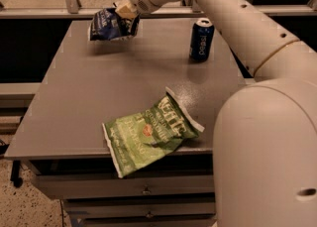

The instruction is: Pick blue chip bag

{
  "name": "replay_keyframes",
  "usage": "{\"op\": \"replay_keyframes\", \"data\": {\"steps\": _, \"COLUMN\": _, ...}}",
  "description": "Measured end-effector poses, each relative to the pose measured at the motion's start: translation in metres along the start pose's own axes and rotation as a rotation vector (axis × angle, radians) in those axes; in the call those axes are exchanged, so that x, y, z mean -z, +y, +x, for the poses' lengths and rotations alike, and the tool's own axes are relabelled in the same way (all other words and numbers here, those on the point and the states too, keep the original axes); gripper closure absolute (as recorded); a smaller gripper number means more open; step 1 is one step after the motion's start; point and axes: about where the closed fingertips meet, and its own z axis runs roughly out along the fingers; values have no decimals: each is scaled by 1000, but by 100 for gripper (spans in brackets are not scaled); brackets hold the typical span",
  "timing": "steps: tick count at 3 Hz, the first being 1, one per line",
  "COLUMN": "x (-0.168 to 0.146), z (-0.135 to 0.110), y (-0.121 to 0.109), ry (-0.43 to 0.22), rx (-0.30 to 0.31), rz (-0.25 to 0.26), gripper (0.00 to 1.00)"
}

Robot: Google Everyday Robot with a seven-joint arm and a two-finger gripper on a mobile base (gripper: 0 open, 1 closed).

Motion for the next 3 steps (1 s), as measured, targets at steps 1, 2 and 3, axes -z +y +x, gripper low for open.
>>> {"op": "replay_keyframes", "data": {"steps": 1, "x": 21, "z": -31, "y": -10, "ry": -97, "rx": 19, "rz": 33, "gripper": 100}}
{"op": "replay_keyframes", "data": {"steps": 2, "x": 40, "z": -63, "y": -24, "ry": -229, "rx": 16, "rz": 53, "gripper": 100}}
{"op": "replay_keyframes", "data": {"steps": 3, "x": 43, "z": -69, "y": -26, "ry": -245, "rx": 17, "rz": 55, "gripper": 100}}
